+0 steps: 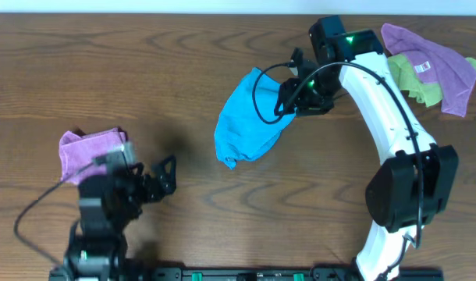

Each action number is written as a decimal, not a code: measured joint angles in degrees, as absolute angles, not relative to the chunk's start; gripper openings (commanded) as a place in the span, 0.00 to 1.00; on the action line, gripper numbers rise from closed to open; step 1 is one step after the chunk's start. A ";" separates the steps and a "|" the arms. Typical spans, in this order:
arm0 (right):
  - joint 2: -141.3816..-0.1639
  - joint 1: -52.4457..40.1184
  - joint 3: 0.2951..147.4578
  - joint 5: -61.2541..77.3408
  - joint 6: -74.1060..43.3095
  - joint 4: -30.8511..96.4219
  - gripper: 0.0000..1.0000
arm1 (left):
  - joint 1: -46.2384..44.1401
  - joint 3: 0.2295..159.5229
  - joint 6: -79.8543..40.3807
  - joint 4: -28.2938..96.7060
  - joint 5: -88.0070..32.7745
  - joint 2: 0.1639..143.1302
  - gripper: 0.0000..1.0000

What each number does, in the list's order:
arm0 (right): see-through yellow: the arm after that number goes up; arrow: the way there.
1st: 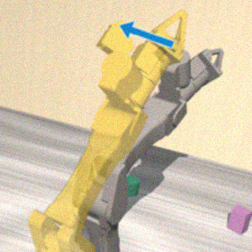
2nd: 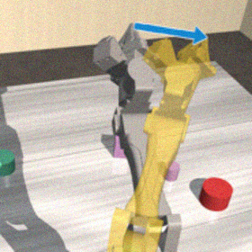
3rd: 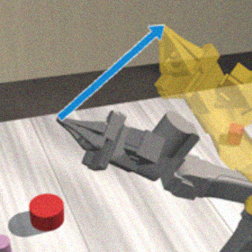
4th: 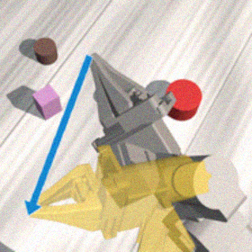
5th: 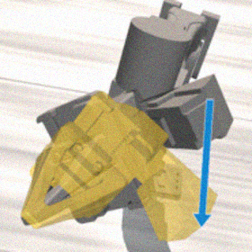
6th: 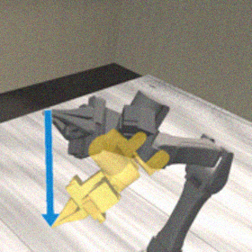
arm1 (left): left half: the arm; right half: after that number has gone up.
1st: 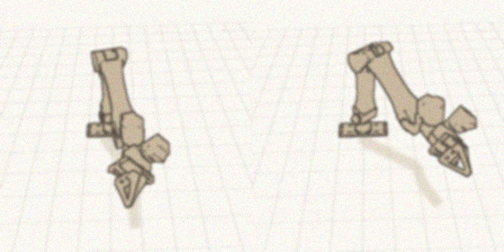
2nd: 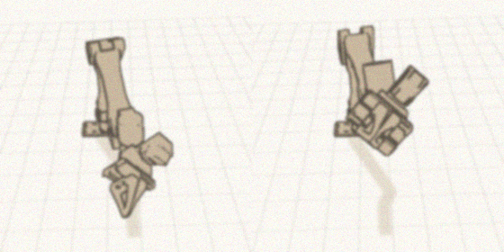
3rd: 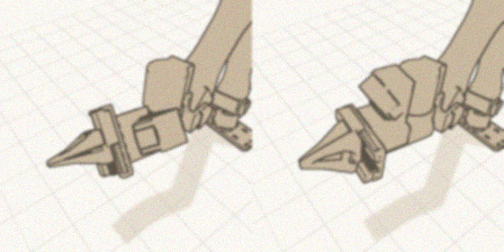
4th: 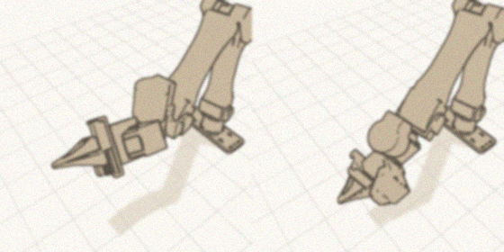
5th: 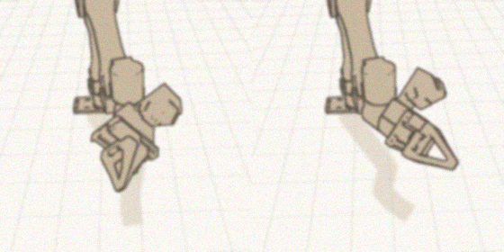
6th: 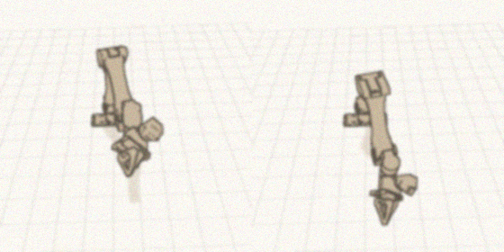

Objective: Fold the cloth

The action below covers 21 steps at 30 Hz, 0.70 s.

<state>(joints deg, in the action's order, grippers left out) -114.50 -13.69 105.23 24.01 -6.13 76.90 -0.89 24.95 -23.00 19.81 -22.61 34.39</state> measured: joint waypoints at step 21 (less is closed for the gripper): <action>-114.50 -7.70 82.78 30.30 -12.78 65.69 0.55 | -12.56 50.61 -31.83 25.43 -41.91 76.82 0.95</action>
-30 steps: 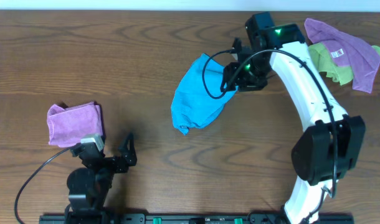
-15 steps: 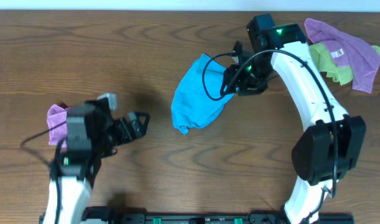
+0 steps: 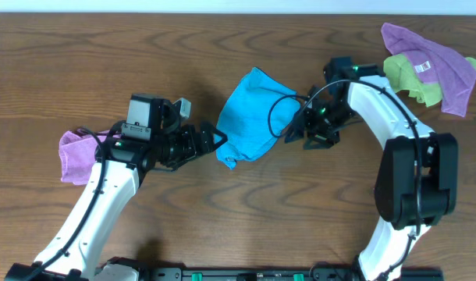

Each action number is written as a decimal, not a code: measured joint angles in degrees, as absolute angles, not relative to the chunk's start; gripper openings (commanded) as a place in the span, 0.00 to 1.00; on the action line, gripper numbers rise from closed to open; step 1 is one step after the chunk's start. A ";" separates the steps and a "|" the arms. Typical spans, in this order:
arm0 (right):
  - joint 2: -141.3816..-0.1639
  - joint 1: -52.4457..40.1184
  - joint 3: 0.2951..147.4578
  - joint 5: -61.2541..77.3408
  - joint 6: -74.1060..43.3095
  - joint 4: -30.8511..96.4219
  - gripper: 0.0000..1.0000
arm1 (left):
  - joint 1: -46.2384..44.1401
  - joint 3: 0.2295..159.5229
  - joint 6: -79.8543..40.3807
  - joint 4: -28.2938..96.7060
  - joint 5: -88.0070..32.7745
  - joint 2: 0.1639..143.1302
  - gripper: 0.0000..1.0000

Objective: Fold the cloth

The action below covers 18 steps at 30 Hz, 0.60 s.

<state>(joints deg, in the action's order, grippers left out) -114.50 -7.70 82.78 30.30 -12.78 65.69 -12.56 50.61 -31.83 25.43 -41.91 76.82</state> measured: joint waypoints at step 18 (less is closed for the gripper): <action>-114.50 -12.69 80.88 31.09 -15.64 52.86 0.49 | -13.30 50.61 -44.23 25.17 -39.24 77.17 0.95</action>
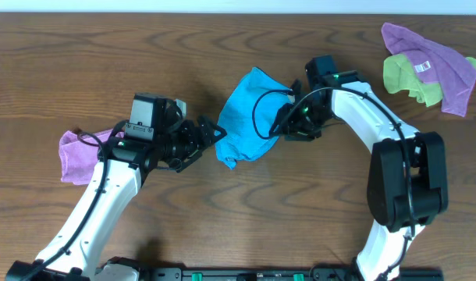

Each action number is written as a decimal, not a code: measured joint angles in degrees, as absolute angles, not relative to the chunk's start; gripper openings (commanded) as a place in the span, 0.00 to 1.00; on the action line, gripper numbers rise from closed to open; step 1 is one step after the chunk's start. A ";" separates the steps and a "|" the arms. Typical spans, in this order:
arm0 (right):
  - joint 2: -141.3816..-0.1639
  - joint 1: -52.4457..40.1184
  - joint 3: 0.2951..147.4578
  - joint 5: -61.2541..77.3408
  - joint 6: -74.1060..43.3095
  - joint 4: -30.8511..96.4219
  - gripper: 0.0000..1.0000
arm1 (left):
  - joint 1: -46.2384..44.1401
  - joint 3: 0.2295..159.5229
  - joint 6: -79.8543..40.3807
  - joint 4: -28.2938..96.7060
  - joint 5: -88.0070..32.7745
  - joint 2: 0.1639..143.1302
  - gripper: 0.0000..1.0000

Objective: Fold the cloth

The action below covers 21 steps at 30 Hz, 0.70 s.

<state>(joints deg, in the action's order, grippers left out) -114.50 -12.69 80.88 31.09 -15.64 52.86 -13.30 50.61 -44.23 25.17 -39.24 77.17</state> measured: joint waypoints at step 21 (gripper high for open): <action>-119.59 -13.23 80.86 27.35 -17.43 49.74 0.45 | -13.30 50.61 -48.93 25.17 -38.76 77.17 0.95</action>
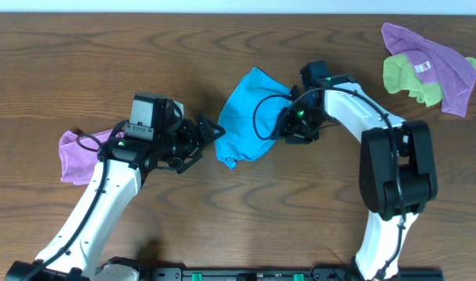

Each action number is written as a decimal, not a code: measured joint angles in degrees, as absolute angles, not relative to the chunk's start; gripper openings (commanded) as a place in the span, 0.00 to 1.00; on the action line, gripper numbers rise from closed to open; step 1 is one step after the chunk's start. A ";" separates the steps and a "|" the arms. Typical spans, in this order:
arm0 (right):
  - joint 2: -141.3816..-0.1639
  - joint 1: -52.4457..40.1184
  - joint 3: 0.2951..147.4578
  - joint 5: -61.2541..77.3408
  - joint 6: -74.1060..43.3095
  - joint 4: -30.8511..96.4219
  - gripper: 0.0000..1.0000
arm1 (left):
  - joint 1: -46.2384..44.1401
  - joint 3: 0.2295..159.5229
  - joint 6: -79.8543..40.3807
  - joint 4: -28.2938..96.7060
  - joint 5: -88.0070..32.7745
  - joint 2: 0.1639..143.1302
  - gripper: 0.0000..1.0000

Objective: Fold the cloth

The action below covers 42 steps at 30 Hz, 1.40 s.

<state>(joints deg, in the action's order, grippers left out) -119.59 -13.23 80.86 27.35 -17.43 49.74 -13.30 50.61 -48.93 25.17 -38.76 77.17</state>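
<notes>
A crumpled blue cloth (250, 117) lies at the middle of the wooden table, loosely bunched. My left gripper (212, 133) is at the cloth's left edge, its fingers spread and reaching the fabric. My right gripper (280, 125) sits at the cloth's right edge, low on the table. Its dark fingers blend with the arm, and whether they are closed on the fabric cannot be made out.
A folded pink cloth (80, 152) lies at the left, behind my left arm. A purple cloth (445, 58) and a green cloth (406, 78) are piled at the back right corner. A black cable loops over the blue cloth's right side.
My right gripper has shifted slightly along the cloth's right edge and its wrist has turned. My left gripper and the blue cloth stay about where they were.
My left arm was folded back near the pink cloth while my right gripper was at the blue cloth's upper right. Then my left gripper stood at the cloth's left edge and my right gripper lay off to the right. Both have since been at the cloth's opposite edges.
</notes>
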 measured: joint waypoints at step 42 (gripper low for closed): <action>-120.40 -15.84 80.86 20.88 -19.94 47.94 0.01 | -13.67 50.06 -61.67 32.45 -37.69 77.17 0.95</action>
